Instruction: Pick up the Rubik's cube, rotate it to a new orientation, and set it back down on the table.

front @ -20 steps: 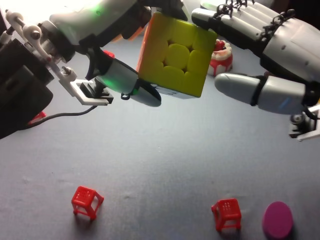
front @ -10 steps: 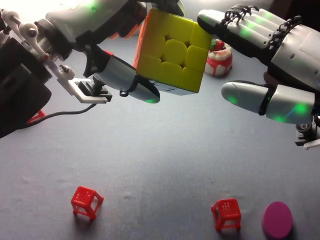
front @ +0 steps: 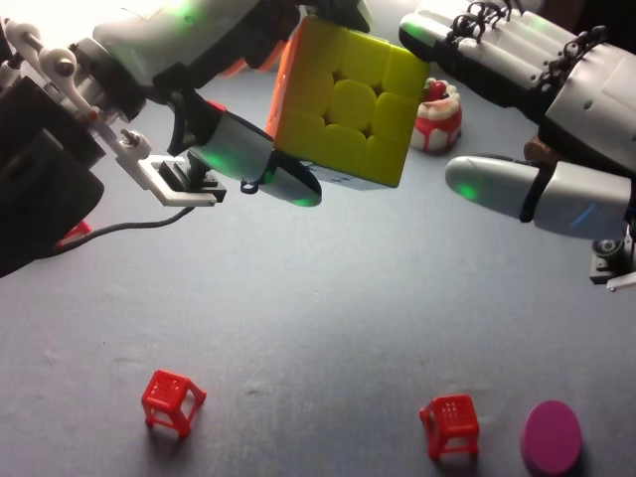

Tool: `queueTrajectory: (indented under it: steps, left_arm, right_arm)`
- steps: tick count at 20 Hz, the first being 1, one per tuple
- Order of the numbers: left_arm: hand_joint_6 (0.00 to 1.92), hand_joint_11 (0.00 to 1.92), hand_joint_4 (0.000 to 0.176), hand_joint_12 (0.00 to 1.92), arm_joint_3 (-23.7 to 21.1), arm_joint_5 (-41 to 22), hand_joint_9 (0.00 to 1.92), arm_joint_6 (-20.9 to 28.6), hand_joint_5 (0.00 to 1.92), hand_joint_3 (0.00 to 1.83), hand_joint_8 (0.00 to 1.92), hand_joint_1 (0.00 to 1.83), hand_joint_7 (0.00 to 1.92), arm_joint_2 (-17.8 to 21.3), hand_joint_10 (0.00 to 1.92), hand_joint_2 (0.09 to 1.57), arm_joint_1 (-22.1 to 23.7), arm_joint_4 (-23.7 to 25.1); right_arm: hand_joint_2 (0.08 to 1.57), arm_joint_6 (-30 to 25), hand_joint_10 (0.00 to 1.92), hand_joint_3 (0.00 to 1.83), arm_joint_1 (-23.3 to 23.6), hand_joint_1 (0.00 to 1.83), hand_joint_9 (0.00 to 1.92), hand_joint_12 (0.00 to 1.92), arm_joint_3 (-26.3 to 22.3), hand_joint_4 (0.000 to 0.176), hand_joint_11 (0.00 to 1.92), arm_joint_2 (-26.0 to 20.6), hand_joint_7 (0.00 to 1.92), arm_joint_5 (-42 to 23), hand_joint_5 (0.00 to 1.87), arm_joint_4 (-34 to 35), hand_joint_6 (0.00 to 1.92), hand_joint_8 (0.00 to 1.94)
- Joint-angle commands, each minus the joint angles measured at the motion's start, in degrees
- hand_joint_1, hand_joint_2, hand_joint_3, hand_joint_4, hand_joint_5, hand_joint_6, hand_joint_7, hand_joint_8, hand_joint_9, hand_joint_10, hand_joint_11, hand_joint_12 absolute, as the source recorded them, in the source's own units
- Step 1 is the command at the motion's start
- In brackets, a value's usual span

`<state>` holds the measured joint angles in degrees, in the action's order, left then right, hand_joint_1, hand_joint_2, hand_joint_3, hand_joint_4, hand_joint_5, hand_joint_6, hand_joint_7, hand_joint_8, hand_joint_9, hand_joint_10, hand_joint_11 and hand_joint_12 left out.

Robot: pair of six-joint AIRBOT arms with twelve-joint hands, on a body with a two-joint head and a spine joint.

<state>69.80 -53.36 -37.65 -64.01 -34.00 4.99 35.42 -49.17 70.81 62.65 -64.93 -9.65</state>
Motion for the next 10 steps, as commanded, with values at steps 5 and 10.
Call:
queueTrajectory:
  steps: [5, 10]
  left_arm:
    - [1.44, 1.30, 0.000, 1.92, -0.3, -8.9, 1.18, 0.7, 0.81, 1.06, 1.92, 1.22, 0.83, 0.1, 1.92, 0.76, 0.7, -0.6]
    - [1.69, 1.44, 0.000, 1.92, -0.5, -9.5, 1.24, 0.8, 0.92, 1.49, 1.91, 1.26, 1.02, 0.1, 1.92, 0.55, 0.8, -0.2]
  right_arm:
    - [1.40, -0.3, 0.00, 0.00, 0.4, 0.02, 0.00, 0.00, 1.2, 0.000, 0.00, 0.9, 0.00, -7.2, 0.09, 2.9, 0.06, 0.00]
    - [1.38, -0.3, 0.00, 0.00, 0.1, 0.10, 0.00, 0.00, 1.4, 0.000, 0.00, 1.2, 0.00, -6.4, 0.01, 3.0, 0.03, 0.00]
